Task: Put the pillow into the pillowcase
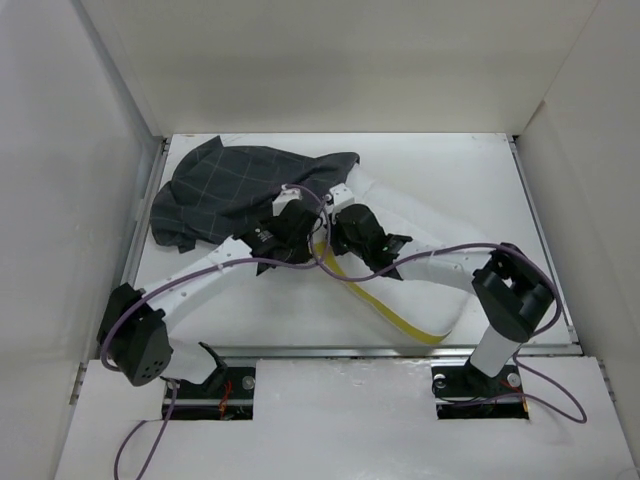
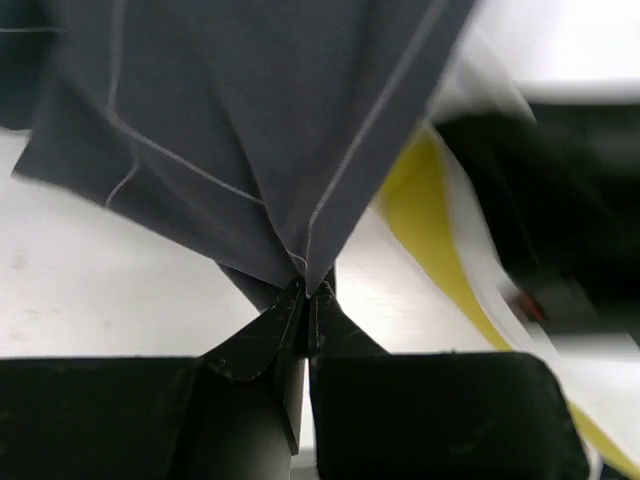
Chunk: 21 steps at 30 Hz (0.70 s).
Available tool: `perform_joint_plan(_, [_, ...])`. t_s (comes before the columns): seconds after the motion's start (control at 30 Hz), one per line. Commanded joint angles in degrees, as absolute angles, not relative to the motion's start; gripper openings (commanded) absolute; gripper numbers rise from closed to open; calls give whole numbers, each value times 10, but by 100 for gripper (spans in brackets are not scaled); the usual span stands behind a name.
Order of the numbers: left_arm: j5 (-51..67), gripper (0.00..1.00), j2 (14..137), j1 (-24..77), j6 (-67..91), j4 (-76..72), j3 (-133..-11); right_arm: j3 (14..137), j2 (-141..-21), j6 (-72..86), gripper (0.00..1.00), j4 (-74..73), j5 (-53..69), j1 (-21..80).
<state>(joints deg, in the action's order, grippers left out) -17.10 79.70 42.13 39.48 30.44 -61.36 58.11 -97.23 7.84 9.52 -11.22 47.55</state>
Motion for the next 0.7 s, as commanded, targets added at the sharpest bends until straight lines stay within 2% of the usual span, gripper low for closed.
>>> perform_joint_plan(0.0, [-109,0,745,486,388,316,-616,643,-948,166,0,184,-181,463])
perform_joint_plan(0.23, [-56,0,758,553,385,337,-639,695,-976,260,0,228,-170,463])
perform_joint_plan(0.37, [21,0,758,580,376,295,-624,637,-981,293,0,328,-175,463])
perform_joint_plan(0.4, [29,0,758,580,376,279,-624,627,-981,293,1,328,-161,463])
perform_joint_plan(0.43, [21,4,758,580,371,279,-624,618,-981,298,6,328,-153,463])
perform_joint_plan(0.47, [4,13,758,580,371,290,-642,609,-981,288,15,328,-139,463])
perform_joint_plan(0.5, [-16,28,758,580,371,316,-654,599,-969,281,42,320,-120,463])
perform_joint_plan(0.53, [-36,56,758,580,371,329,-666,575,-957,276,59,306,-111,463])
perform_joint_plan(0.57, [-75,70,758,580,366,340,-678,563,-927,256,77,295,-102,463])
perform_joint_plan(0.6, [-91,82,758,567,366,355,-704,554,-910,256,84,279,-102,463])
perform_joint_plan(0.63, [-103,85,758,558,360,360,-714,547,-891,250,94,258,-107,458])
perform_joint_plan(0.67, [-125,92,758,549,360,360,-725,541,-876,250,94,207,-114,450])
